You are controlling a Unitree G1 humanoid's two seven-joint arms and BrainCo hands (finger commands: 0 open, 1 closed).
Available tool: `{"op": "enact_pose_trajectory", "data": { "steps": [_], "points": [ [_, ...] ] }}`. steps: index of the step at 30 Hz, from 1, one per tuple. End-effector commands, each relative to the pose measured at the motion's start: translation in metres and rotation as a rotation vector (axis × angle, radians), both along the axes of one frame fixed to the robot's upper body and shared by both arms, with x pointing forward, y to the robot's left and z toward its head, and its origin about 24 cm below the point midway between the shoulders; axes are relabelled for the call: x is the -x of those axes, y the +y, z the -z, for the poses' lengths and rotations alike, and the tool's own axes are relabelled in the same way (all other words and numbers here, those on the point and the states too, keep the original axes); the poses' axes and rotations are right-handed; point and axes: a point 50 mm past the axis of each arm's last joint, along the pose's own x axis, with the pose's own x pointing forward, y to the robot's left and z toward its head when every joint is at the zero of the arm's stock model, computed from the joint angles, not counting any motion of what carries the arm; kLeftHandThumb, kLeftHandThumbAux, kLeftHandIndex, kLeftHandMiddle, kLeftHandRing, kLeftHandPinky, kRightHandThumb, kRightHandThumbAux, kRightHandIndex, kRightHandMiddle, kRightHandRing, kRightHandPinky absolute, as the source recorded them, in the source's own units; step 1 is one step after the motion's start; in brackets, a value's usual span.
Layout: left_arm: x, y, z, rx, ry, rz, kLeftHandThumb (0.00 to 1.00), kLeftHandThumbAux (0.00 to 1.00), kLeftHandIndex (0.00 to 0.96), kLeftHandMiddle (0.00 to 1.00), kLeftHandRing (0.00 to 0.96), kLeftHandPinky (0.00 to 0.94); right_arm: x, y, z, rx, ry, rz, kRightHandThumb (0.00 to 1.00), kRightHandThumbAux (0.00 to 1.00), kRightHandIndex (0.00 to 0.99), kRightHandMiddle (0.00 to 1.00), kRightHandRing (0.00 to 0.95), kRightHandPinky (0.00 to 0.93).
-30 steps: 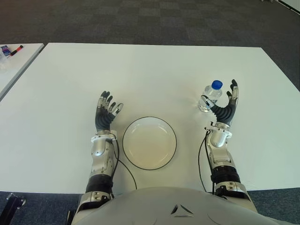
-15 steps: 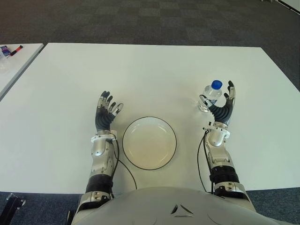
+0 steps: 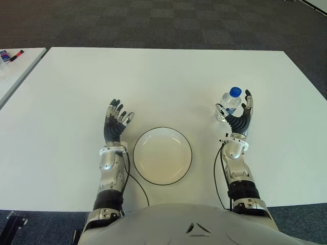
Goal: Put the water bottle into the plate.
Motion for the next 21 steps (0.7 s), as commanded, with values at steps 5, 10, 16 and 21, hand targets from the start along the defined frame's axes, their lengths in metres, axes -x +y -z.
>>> {"op": "enact_pose_trajectory", "data": {
  "steps": [5, 10, 16, 21],
  "points": [
    [0.000, 0.000, 0.002, 0.005, 0.010, 0.011, 0.102, 0.874, 0.073, 0.075, 0.081, 0.128, 0.000, 0.006, 0.009, -0.024, 0.055, -0.006, 0.232, 0.661, 0.012, 0.031, 0.043, 0.078],
    [0.000, 0.000, 0.001, 0.009, 0.011, 0.008, 0.101, 0.875, 0.066, 0.071, 0.075, 0.123, -0.001, 0.009, 0.012, -0.056, 0.066, -0.012, 0.237, 0.672, 0.005, 0.020, 0.029, 0.067],
    [0.000, 0.001, 0.001, 0.003, 0.012, 0.010, 0.105, 0.877, 0.068, 0.075, 0.081, 0.130, -0.001, 0.012, 0.014, -0.083, 0.067, -0.030, 0.244, 0.679, 0.001, 0.011, 0.022, 0.064],
    [0.000, 0.003, 0.001, -0.002, 0.013, 0.007, 0.118, 0.870, 0.077, 0.084, 0.090, 0.137, -0.002, 0.017, 0.016, -0.112, 0.070, -0.057, 0.238, 0.695, 0.000, 0.005, 0.016, 0.059]
  ]
}}
